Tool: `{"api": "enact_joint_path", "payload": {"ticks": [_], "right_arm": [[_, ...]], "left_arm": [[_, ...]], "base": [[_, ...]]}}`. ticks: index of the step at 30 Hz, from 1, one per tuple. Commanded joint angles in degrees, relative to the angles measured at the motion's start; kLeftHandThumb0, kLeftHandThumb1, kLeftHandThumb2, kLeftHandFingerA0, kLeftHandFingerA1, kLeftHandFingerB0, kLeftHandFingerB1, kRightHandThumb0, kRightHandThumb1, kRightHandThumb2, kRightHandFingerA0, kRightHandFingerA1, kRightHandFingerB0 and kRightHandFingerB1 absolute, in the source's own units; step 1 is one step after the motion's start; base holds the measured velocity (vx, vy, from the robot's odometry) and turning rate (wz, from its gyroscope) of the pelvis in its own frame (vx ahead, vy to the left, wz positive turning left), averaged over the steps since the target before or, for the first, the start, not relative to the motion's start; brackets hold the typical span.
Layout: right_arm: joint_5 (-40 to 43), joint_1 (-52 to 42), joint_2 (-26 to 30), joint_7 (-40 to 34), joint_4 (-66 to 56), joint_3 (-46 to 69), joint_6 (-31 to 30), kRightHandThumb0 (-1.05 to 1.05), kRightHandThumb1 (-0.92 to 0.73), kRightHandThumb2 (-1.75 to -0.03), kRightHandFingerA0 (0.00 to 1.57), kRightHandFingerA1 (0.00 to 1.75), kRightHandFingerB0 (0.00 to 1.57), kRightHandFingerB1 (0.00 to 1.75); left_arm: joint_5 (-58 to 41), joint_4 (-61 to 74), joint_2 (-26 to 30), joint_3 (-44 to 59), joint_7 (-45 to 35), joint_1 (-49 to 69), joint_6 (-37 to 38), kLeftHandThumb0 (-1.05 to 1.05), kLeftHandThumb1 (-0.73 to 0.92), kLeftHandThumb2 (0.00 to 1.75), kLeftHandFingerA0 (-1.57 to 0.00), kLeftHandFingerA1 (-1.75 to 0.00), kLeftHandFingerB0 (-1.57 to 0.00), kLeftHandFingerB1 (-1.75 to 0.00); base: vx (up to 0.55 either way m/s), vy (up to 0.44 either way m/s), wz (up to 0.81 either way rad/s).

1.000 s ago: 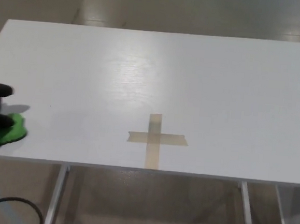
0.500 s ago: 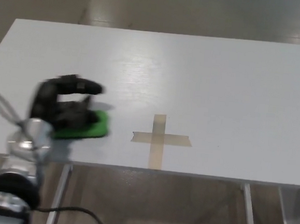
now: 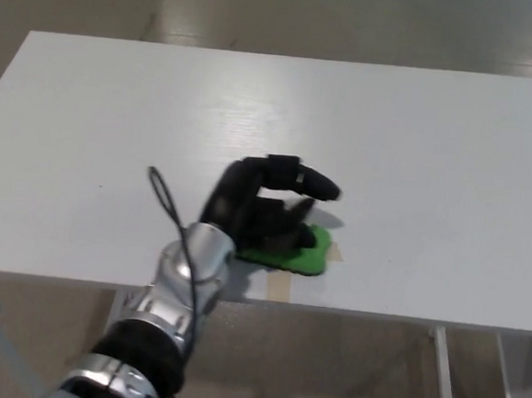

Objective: Use the left hand to press on the green eraser and wipe the desk from center to the left and then back to center.

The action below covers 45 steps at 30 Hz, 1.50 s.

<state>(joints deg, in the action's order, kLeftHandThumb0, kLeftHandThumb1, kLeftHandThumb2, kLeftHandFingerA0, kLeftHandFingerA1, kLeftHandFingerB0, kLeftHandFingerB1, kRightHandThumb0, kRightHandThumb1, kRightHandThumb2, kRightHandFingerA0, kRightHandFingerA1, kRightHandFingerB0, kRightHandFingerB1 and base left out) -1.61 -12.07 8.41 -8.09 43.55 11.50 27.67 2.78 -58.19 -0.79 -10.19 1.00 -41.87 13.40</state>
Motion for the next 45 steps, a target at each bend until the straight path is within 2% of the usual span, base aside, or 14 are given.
{"api": "enact_joint_path", "payload": {"ticks": [1,9,10,11,12,13,14,17,18,28,32,33,37,45], "right_arm": [[0.43,-0.41,-0.21,0.02,-0.39,0.09,-0.45,-0.19,-0.68,-0.59,0.82,0.59,0.65,0.53],[0.27,-0.47,0.13,0.42,0.13,0.03,0.19,-0.19,-0.67,-0.59,0.82,0.58,0.66,0.54],[0.31,-0.49,0.21,0.46,0.23,0.08,0.19,-0.19,-0.67,-0.59,0.82,0.58,0.66,0.54],[0.35,-0.52,0.28,0.48,0.35,0.14,0.16,-0.19,-0.67,-0.59,0.82,0.58,0.66,0.54],[0.27,-0.61,0.27,0.42,0.27,0.11,0.08,-0.19,-0.67,-0.59,0.82,0.58,0.66,0.53],[0.21,-0.68,0.26,0.37,0.20,0.07,0.03,-0.19,-0.67,-0.59,0.82,0.58,0.66,0.53],[0.14,-0.71,0.23,0.28,0.19,0.05,-0.06,-0.19,-0.67,-0.59,0.82,0.58,0.66,0.53],[0.35,-0.85,0.13,0.35,-0.02,0.17,-0.25,-0.19,-0.67,-0.59,0.82,0.58,0.66,0.53],[0.32,-0.83,0.12,0.26,-0.05,0.17,-0.34,-0.19,-0.67,-0.59,0.82,0.58,0.66,0.53],[-0.15,-0.88,0.00,-0.51,0.79,0.10,0.17,-0.19,-0.67,-0.59,0.82,0.58,0.65,0.53],[0.03,-1.59,-0.13,-0.62,0.84,0.34,0.96,-0.19,-0.67,-0.59,0.83,0.58,0.65,0.53],[0.09,-1.74,-0.11,-0.47,0.67,0.34,0.72,-0.19,-0.66,-0.58,0.83,0.59,0.66,0.53],[0.59,-1.93,-0.09,0.13,0.39,0.48,-0.14,-0.18,-0.66,-0.59,0.83,0.59,0.65,0.53],[0.93,-1.12,-0.01,0.48,0.87,0.65,-0.82,-0.18,-0.66,-0.59,0.82,0.59,0.64,0.53]], "left_arm": [[3.33,-0.15,-4.14,-2.21,0.45,1.64,-5.24,-0.22,0.81,0.64,-0.99,-0.81,-0.93,-0.72],[3.58,0.20,-4.79,-2.12,0.92,2.27,-5.90,-0.22,0.82,0.64,-0.99,-0.82,-0.94,-0.68],[3.58,0.58,-4.26,-1.98,0.75,1.88,-6.69,-0.27,0.78,0.64,-0.88,-0.58,-0.74,-0.43],[3.60,1.09,-3.64,-1.79,0.55,1.42,-7.69,-0.27,0.78,0.64,-0.88,-0.58,-0.74,-0.43],[3.39,2.26,-2.96,-1.59,-0.17,1.39,-8.48,-0.35,0.67,0.61,-0.22,-0.33,-0.36,-0.32],[3.23,3.08,-2.53,-1.46,-0.68,1.44,-8.93,-0.35,0.67,0.61,-0.22,-0.33,-0.36,-0.32],[2.87,4.57,-1.35,-1.16,-2.14,1.16,-9.70,-0.46,0.57,0.58,0.00,-0.10,-0.15,-0.28],[2.17,6.84,0.95,-0.47,-4.97,0.00,-11.03,-0.57,0.53,0.56,0.00,0.00,-0.09,-0.29],[1.91,7.54,1.66,-0.18,-5.77,-0.50,-11.43,-0.68,0.43,0.75,0.00,-0.01,-0.08,-0.29],[2.67,18.15,9.97,0.85,-11.47,-3.76,-14.36,-0.77,0.45,0.81,0.00,0.00,-0.07,-0.27],[2.71,22.42,14.78,1.58,-13.78,-3.54,-13.17,-0.74,0.54,0.57,0.00,0.00,-0.08,-0.29],[1.83,24.91,16.24,2.48,-14.74,-2.53,-13.54,-0.75,0.43,0.73,0.00,0.00,-0.09,-0.28],[-1.22,38.01,19.91,4.81,-18.07,3.06,-16.51,-0.76,0.47,0.82,0.00,0.00,-0.14,-0.26],[-13.01,67.72,25.50,8.69,-27.29,21.14,-16.83,-0.69,0.43,0.83,0.00,-0.10,-0.03,-0.32]], "base": [[0.00,0.000,0.00],[0.00,0.000,0.00],[0.00,0.000,0.00],[0.00,0.000,0.00],[0.00,0.000,0.00],[0.00,0.000,0.00],[0.00,0.000,0.00],[0.00,0.000,0.00],[0.00,0.000,0.00],[0.00,0.000,0.00],[0.00,0.000,0.00],[0.00,0.000,0.00],[0.00,0.000,0.00],[0.00,0.000,0.00]]}}
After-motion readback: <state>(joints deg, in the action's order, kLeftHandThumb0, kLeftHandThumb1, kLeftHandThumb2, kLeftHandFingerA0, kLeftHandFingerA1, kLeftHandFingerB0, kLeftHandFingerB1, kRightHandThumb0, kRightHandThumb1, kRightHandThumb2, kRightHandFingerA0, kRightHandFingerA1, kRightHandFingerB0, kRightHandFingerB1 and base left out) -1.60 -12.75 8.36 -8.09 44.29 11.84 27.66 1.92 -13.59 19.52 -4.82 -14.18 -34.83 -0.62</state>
